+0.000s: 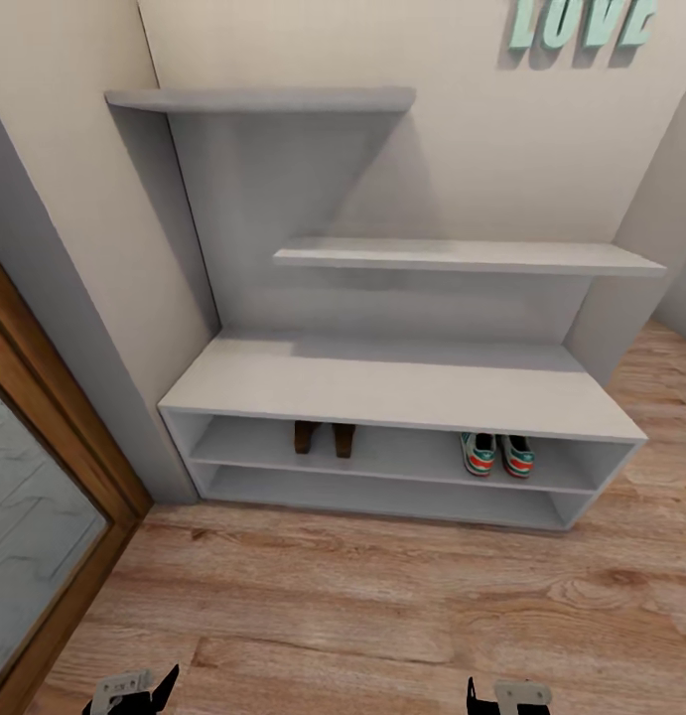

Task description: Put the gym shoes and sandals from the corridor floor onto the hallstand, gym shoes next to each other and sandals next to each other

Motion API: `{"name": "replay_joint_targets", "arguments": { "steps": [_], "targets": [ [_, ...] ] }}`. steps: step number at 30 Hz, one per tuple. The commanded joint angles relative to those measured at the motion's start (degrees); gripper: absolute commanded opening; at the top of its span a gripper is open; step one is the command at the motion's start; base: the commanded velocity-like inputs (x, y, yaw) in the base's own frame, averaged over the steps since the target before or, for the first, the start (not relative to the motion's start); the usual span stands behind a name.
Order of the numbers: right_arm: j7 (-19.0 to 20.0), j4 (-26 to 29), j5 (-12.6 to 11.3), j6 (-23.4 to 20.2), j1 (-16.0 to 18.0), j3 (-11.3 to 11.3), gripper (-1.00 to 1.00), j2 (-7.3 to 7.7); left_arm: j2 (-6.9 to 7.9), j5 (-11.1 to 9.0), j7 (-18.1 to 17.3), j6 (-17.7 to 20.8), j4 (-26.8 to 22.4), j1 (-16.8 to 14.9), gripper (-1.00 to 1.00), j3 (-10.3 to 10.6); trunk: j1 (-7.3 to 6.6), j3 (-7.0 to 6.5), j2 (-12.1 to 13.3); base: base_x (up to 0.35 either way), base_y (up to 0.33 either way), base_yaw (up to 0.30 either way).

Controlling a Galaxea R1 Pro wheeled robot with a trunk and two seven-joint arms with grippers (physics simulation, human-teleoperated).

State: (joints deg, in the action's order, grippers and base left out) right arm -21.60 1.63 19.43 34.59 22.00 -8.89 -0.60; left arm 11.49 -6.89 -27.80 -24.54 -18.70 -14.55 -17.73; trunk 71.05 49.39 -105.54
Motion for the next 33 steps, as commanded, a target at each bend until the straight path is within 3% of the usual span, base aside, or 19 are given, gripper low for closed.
{"name": "replay_joint_targets", "arguments": {
  "steps": [1, 12, 15, 33],
  "targets": [
    [-0.3, 0.0, 0.6, 0.1, 0.0, -0.4, 1.00, -0.02, 0.02, -0.6, -0.6, 0.1, 0.1, 0.0, 1.00, -0.2, -0.23, -0.14, 0.4, 0.000, 0.000, 0.000],
    [-0.3, 0.0, 0.6, 0.1, 0.0, -0.4, 1.00, -0.02, 0.04, -0.6, -0.6, 0.0, 0.0, 0.0, 1.00, -3.4, -2.65, -2.12, 4.8, 0.000, 0.000, 0.000],
    [-0.3, 0.0, 0.6, 0.1, 0.0, -0.4, 1.00, -0.02, 0.09, -0.6, -0.6, 0.0, -0.3, 0.0, 1.00, -4.3, -2.65, -2.12, 4.8, 0.000, 0.000, 0.000],
    [-0.3, 0.0, 0.6, 0.1, 0.0, -0.4, 1.00, -0.02, -0.06, -0.4, -0.7, 0.0, -0.2, 0.0, 1.00, -4.6, -2.65, -2.12, 4.8, 0.000, 0.000, 0.000]
  ]
}}
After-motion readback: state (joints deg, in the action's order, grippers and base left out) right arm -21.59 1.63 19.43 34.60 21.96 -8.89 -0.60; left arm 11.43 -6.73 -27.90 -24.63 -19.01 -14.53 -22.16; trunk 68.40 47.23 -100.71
